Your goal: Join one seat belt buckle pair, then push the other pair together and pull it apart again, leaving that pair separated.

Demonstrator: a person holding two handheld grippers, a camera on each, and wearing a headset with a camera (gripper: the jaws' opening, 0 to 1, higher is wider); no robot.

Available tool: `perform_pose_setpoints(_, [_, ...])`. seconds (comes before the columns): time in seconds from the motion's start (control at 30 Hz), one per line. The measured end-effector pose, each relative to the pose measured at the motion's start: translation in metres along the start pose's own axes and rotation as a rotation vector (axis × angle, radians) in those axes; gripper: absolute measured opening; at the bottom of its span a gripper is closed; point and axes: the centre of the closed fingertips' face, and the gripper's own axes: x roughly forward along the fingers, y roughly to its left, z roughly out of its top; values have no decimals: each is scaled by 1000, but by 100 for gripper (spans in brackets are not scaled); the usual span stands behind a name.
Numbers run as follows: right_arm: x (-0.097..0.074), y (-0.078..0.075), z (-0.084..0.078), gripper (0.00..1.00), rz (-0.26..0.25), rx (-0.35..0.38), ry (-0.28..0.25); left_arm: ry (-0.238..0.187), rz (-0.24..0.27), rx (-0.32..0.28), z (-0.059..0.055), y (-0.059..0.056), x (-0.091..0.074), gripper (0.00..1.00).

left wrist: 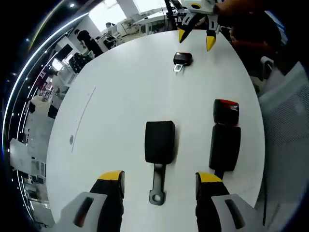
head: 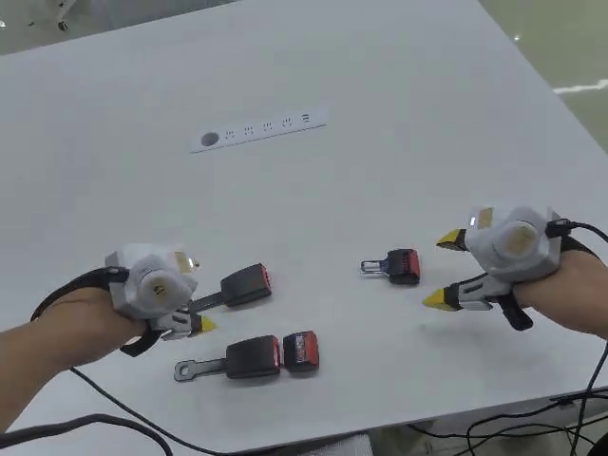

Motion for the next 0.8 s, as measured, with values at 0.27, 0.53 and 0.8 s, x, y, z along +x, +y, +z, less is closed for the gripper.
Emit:
perform_pose_setpoints(0.27, [-29,17,1,66,-46,81,-68,-85,39,-138,-19,-17,-38,73])
perform_pose_setpoints(0.53, [-43,32,2,79,-73,121,-107,-135,103,-343,-49,-30,-69,93])
perform_pose_setpoints(0.8, [-57,41,30,94,-89,218,-248,-165,199,-451,-80,-30,-91,100])
